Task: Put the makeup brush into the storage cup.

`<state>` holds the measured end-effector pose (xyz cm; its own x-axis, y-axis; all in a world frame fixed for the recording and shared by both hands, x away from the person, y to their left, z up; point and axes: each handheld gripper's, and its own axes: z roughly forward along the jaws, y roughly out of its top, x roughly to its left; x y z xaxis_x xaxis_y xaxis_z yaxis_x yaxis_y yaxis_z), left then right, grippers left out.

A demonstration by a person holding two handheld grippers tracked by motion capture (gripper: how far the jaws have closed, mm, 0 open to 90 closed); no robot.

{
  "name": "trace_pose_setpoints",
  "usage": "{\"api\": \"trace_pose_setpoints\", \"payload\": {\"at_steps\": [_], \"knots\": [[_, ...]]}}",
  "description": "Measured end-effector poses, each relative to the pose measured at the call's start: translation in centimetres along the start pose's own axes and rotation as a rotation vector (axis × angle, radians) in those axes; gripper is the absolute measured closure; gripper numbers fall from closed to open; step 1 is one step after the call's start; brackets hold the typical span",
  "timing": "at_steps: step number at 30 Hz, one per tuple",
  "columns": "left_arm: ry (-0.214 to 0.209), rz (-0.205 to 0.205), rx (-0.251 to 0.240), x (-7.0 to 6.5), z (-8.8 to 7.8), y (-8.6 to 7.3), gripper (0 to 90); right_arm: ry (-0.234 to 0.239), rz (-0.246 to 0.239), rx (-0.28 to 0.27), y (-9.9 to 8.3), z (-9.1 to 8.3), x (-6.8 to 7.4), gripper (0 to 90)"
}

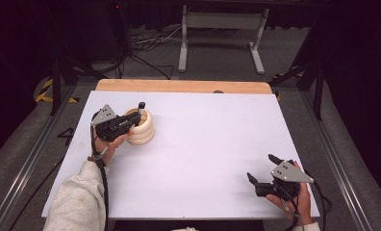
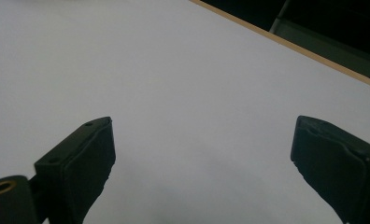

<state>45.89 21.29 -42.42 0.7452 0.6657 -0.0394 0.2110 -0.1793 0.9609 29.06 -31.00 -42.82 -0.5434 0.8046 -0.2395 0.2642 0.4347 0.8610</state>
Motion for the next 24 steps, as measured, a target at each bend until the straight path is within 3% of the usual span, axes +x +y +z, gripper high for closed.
{"api": "trace_pose_setpoints", "payload": {"at_steps": [24], "knots": [[0.010,0.008,0.015,0.00,0.13,-0.02,78.1,0.000,-0.005,-0.002,0.02,-0.04,0.02,7.4]]}}
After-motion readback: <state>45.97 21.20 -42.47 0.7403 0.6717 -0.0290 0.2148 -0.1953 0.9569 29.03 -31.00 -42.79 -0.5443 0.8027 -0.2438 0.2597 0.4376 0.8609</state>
